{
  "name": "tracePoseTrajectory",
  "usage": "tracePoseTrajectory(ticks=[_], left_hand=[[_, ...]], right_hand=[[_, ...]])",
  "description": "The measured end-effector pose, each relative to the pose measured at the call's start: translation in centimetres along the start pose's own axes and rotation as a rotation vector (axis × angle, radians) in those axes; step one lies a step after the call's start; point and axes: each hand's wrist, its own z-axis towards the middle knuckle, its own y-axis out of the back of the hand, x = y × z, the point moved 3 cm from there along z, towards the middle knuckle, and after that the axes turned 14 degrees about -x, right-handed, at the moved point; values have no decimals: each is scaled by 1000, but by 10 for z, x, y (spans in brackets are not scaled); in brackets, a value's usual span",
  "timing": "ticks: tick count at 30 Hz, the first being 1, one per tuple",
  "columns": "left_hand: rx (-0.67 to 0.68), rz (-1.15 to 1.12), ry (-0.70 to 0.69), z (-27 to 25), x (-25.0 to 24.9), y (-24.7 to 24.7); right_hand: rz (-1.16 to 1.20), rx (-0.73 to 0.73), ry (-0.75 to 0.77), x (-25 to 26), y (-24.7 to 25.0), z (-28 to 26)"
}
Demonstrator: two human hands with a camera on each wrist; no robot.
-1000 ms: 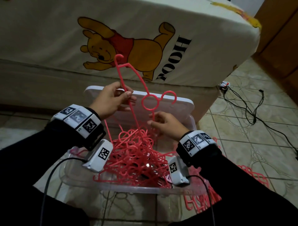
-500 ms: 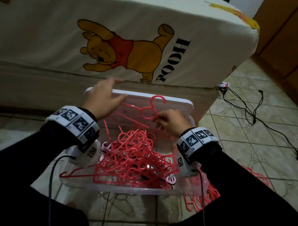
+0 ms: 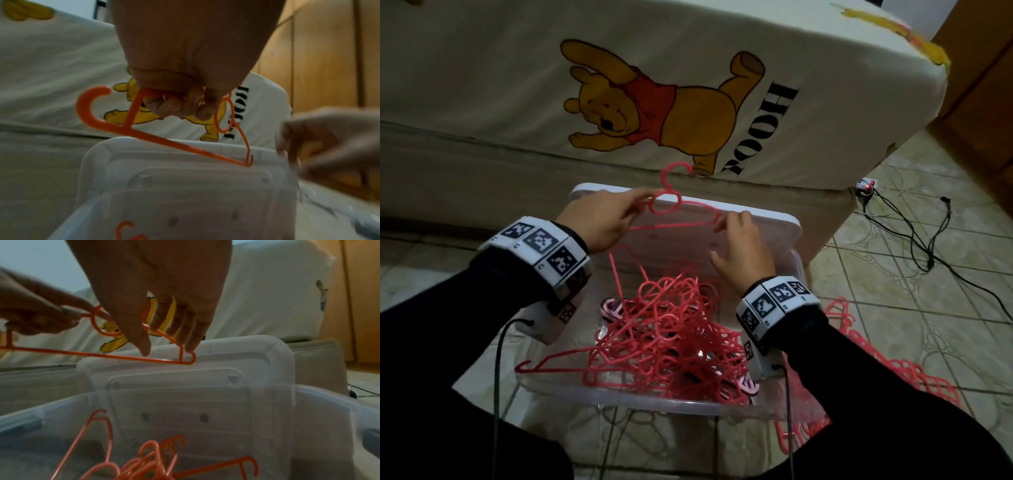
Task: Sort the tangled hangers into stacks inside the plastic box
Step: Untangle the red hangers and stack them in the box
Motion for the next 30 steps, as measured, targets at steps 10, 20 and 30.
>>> tracePoseTrajectory(ticks=[10,20,30], left_hand=[[-31,-279,189,6,2,-2],[-101,-314,232,10,3,10],[-157,-316,279,14,10,23]], right_hand=[[19,729,510,59,-71,-70],[-92,659,437,50,-49,-43],[-74,470,165,-28,-8,-12]])
